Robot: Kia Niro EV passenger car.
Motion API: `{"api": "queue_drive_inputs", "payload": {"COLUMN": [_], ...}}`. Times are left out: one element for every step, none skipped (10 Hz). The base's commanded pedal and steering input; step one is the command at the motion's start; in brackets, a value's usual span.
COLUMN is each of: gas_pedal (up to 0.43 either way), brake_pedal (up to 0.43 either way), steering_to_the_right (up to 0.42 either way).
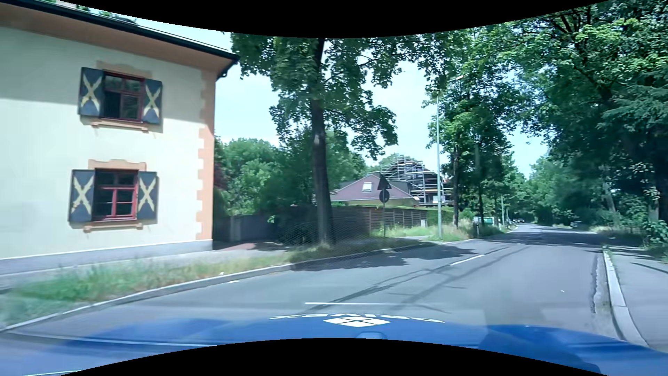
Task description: Follow the waypoints while adhering to traffic rules and regulations
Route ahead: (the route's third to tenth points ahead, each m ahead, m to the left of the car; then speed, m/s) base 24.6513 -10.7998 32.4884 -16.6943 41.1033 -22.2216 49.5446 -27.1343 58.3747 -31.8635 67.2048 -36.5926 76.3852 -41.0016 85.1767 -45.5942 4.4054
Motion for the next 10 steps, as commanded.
{"api": "queue_drive_inputs", "payload": {"gas_pedal": [0.331, 0.331, 0.331, 0.331, 0.331, 0.331, 0.331, 0.331, 0.331, 0.331], "brake_pedal": [0.000, 0.000, 0.000, 0.000, 0.000, 0.000, 0.000, 0.000, 0.000, 0.000], "steering_to_the_right": [0.455, 0.444, 0.432, 0.414, 0.380, 0.345, 0.296, 0.254, 0.229, 0.202]}}
